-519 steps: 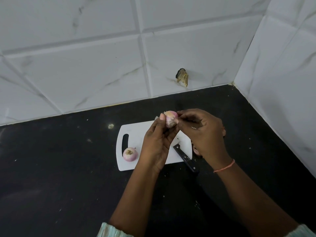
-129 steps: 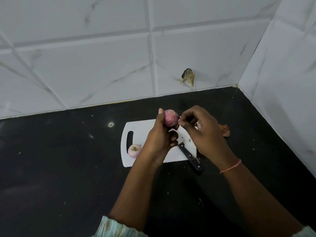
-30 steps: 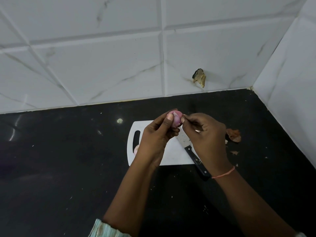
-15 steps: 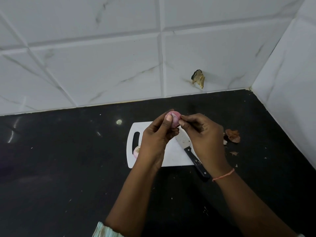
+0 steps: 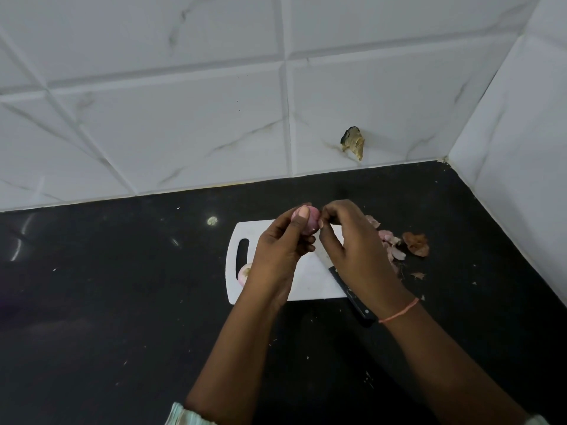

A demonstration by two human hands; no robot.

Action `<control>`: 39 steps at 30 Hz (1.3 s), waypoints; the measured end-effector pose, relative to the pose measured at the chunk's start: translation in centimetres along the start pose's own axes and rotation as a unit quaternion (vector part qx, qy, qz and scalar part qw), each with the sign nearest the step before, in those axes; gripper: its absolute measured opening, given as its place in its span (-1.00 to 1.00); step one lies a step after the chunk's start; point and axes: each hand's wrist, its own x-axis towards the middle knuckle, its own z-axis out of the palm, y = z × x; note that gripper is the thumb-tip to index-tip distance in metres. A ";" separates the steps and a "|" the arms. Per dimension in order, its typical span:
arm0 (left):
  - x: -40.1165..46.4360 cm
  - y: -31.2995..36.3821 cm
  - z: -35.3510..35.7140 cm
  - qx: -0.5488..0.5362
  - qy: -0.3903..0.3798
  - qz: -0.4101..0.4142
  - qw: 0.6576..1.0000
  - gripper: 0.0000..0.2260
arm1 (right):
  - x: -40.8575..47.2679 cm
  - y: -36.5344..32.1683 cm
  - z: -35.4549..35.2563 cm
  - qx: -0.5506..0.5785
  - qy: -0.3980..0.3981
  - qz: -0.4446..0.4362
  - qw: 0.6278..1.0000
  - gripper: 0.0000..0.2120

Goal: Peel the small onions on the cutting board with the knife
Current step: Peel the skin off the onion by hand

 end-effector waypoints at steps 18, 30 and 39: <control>0.2 0.3 -0.7 -0.098 -0.027 -0.043 0.994 -0.69 | 0.6 2.4 -2.1 0.022 0.083 0.079 0.993 -0.80; -0.2 0.5 -0.1 -0.012 -0.011 0.037 0.999 -0.74 | -0.4 -0.4 -1.7 0.122 0.070 0.031 0.990 -0.80; -1.0 0.6 -0.1 0.061 0.020 0.077 0.995 -0.72 | -0.5 -0.8 -2.3 0.063 0.078 -0.039 0.994 -0.83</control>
